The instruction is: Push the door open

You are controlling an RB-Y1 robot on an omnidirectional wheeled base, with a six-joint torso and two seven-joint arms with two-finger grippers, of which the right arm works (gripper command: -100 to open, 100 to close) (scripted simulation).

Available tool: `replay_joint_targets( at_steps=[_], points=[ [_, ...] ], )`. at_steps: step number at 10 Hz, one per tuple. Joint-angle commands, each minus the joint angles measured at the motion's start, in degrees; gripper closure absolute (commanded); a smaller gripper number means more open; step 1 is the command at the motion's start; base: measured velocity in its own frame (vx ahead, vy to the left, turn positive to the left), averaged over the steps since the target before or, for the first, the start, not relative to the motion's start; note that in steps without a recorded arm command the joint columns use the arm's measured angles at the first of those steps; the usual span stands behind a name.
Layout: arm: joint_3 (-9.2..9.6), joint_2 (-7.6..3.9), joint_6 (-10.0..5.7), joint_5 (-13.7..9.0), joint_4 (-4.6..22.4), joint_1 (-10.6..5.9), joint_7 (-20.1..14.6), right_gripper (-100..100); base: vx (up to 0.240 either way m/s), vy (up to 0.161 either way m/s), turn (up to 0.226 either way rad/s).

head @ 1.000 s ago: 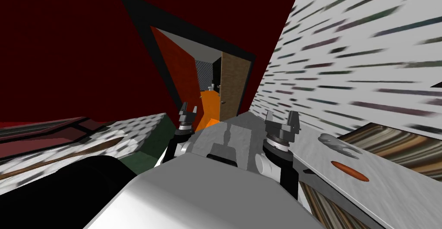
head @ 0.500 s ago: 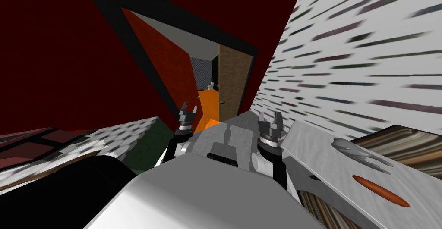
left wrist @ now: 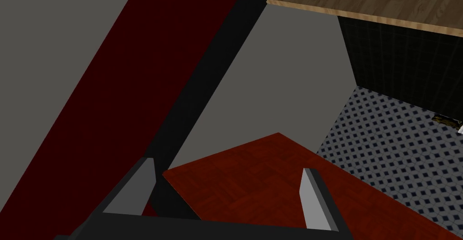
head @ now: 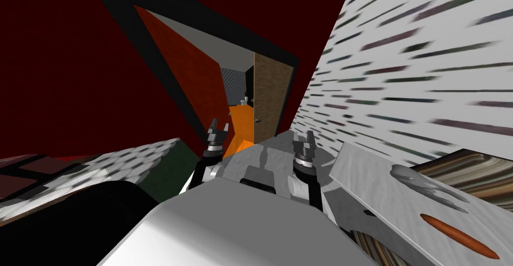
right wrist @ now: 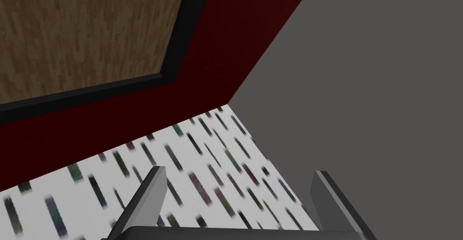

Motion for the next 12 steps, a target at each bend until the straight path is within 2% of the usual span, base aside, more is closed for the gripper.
replay_joint_targets(
  at_steps=[1, 11, 12],
  points=[
    [1.17, -0.42, -0.13, 0.06, 1.72, -0.37, -0.07, -100, 0.152, 0.001, -0.008],
    [6.21, -2.23, -1.51, 0.02, 13.28, -4.38, -0.74, -100, 0.101, 0.004, -0.007],
    [7.31, -2.51, -1.81, 0.01, 15.82, -5.26, -0.89, -100, 0.139, 0.008, -0.016]
  ],
)
